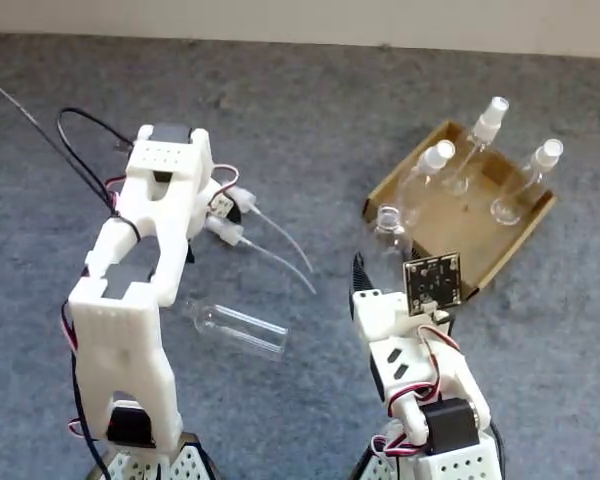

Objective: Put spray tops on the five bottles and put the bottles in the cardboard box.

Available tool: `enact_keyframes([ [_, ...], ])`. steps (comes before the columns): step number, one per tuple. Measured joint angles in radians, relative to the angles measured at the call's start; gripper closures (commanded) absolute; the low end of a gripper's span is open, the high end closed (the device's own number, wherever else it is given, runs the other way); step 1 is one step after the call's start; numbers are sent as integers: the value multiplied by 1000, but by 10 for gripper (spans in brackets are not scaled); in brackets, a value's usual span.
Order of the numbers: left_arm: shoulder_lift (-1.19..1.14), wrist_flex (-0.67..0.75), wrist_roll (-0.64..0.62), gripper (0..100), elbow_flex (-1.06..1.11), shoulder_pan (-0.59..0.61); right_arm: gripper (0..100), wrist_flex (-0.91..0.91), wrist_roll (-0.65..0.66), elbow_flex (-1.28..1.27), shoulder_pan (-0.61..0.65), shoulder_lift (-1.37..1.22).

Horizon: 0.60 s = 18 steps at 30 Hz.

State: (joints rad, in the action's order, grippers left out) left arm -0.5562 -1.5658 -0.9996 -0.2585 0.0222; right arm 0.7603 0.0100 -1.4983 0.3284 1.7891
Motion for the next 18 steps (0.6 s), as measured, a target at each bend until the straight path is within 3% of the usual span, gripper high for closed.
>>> enact_keyframes([
  [9, -69, 0, -49, 690, -44, -46, 817, 6, 0, 0, 0, 2],
  [15, -80, 0, -55, 826, -48, -74, 817, 6, 0, 0, 0, 2],
  [18, -94, 9, -55, 835, -71, -75, 817, 6, 0, -2, 0, 2],
])
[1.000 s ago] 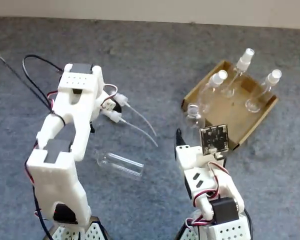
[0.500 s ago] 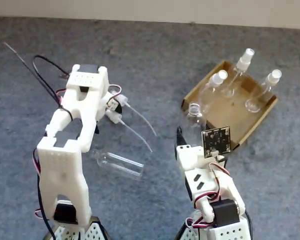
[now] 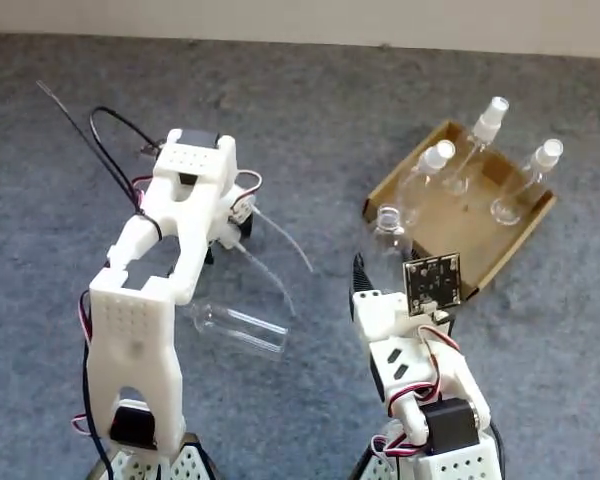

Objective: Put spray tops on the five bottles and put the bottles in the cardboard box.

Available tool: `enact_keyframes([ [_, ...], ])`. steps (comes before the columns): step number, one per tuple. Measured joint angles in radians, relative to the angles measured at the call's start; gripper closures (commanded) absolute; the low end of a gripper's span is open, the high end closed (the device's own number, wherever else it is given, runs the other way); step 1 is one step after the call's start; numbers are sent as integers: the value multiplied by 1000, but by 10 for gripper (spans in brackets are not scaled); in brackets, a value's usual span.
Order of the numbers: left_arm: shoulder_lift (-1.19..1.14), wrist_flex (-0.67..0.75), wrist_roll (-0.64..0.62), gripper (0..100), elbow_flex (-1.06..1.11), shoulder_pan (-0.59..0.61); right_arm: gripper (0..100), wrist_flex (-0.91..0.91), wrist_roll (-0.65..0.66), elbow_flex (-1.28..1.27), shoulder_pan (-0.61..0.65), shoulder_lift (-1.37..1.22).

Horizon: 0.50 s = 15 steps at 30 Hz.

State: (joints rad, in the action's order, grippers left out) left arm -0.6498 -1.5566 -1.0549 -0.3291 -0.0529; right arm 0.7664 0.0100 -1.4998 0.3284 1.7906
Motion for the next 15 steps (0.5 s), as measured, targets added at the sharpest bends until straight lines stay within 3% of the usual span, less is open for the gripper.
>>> enact_keyframes([
  [5, -49, 8, 0, 859, -64, -2, 817, 0, 0, -38, -2, 6],
  [10, -114, 5, 0, 984, -146, -2, 817, 0, 0, -38, 0, 6],
  [15, -184, -2, 0, 996, -250, -5, 817, 0, 0, -38, 0, 6],
])
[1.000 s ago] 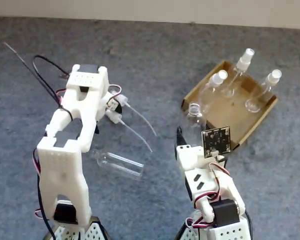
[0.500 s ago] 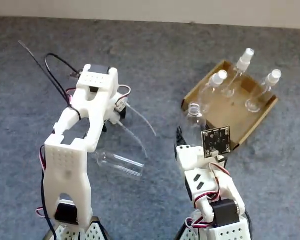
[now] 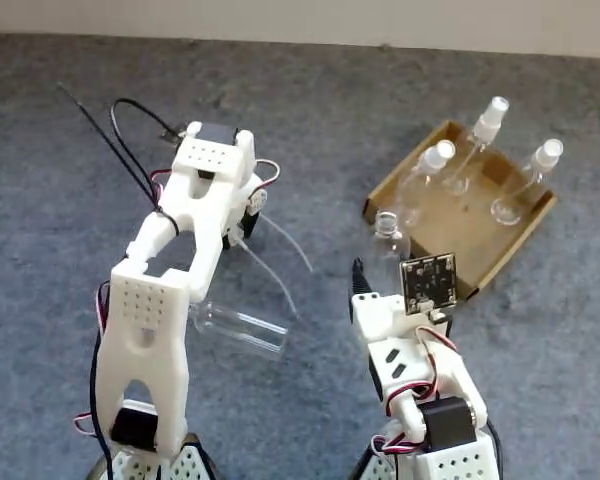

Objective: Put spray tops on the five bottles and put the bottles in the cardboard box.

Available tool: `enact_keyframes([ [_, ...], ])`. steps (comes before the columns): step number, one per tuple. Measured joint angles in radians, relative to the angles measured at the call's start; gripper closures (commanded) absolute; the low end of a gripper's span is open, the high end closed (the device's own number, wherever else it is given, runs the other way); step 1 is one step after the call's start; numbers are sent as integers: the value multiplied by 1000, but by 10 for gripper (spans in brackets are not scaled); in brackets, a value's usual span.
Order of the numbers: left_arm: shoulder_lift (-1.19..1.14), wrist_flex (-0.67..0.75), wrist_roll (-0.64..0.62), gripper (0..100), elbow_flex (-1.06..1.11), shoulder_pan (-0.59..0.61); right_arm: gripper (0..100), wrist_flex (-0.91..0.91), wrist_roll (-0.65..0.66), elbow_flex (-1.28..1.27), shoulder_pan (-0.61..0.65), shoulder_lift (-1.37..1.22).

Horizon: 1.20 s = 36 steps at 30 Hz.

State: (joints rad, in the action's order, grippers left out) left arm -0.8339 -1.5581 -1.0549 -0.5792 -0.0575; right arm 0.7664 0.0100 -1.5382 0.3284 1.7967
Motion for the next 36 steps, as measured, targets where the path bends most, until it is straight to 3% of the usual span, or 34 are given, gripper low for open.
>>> enact_keyframes([
  [6, -28, -17, 0, 996, -66, 3, 817, 0, 0, 0, 2, 0],
  [15, 18, -161, 5, 996, -201, 32, 817, 0, 0, 0, 2, 0],
  [24, 284, -180, 269, 996, -216, 38, 817, -3, 0, 0, 120, 0],
  [29, 471, -183, 379, 996, -193, 35, 817, -124, 0, -72, 153, 0],
  [36, 723, -187, 509, 996, -158, -51, 817, -204, 0, -126, 155, 2],
])
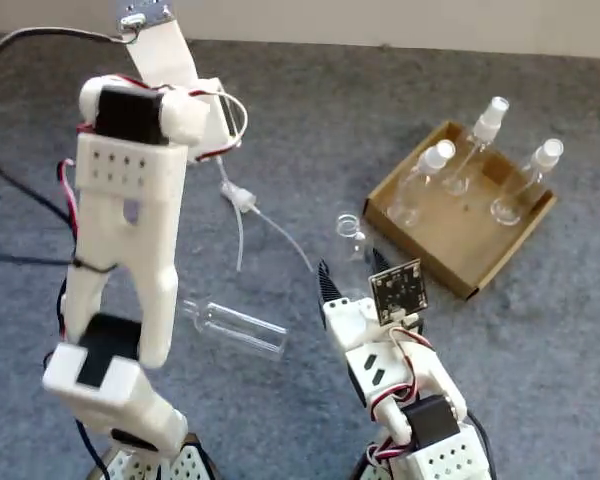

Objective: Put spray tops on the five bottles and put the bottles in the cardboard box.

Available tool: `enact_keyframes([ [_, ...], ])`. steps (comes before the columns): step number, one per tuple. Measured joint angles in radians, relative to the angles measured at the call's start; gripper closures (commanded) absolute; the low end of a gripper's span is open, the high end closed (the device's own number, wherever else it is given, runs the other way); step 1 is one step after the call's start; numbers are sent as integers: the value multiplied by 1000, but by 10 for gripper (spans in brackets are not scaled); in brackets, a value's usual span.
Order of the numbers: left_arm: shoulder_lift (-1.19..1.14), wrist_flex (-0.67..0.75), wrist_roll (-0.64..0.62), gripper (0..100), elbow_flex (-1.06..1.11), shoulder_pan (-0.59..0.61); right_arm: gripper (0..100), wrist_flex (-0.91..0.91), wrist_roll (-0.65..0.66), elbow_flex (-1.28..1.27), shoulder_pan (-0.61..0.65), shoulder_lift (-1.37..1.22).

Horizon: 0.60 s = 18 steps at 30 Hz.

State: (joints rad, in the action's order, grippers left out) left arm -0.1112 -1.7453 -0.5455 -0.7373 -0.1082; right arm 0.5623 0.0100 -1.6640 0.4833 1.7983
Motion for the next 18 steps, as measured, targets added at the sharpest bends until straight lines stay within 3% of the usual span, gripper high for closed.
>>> enact_keyframes([
  [10, 235, 0, 118, 996, 0, -120, 817, 28, 0, 11, 0, 26],
  [13, 278, 0, 126, 996, 0, -147, 817, 133, 0, 63, -2, 26],
  [18, 305, 0, 129, 996, 0, -203, 817, 140, 0, 123, 0, 28],
])
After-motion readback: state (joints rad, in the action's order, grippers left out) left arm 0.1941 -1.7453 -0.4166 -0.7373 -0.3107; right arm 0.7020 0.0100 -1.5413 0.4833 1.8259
